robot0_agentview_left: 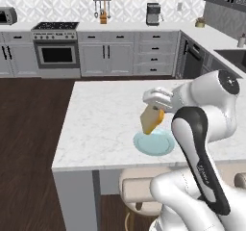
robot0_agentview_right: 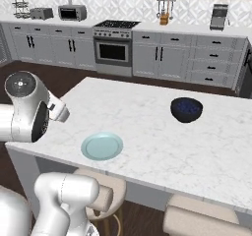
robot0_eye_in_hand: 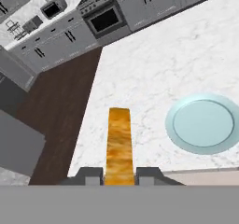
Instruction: Start the toaster. Once the lever pops up, take the bread to the plate on the dining counter.
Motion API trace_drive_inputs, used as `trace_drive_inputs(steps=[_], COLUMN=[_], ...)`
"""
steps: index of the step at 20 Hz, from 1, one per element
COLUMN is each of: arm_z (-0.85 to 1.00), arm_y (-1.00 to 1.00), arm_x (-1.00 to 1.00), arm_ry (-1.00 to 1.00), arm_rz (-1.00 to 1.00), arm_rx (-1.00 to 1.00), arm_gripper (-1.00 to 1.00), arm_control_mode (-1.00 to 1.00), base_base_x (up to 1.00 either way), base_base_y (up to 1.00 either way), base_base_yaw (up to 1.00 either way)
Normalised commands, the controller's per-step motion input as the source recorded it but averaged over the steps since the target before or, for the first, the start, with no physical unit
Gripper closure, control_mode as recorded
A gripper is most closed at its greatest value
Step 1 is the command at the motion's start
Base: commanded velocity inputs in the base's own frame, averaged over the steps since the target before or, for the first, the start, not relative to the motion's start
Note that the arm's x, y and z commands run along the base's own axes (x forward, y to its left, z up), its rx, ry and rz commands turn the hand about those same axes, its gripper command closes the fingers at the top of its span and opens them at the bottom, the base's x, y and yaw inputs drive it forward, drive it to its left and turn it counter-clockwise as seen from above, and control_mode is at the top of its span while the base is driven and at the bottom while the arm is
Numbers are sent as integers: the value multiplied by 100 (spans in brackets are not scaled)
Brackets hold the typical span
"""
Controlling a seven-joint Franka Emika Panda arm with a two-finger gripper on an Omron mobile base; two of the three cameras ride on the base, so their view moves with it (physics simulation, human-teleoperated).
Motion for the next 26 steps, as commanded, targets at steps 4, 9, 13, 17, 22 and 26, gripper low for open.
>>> trace_drive_inputs(steps=[4,9,13,17,22,26], arm_z=[-49,-65,-62,-73,-59,-66], arm_y=[-100,-77,-51,0,0,-1], arm_x=[69,70,77,50,38,66], arm_ry=[17,18,13,4,-6,0], arm_rz=[26,30,20,7,0,0], arm_rx=[32,14,0,-2,0,0], arm_gripper=[100,100,100,100,100,100], arm_control_mode=[-100,-100,-100,-100,-100,-100], base_base_x=[0,0,0,0,0,0], base_base_y=[0,0,0,0,0,0], base_base_yaw=[0,0,0,0,0,0])
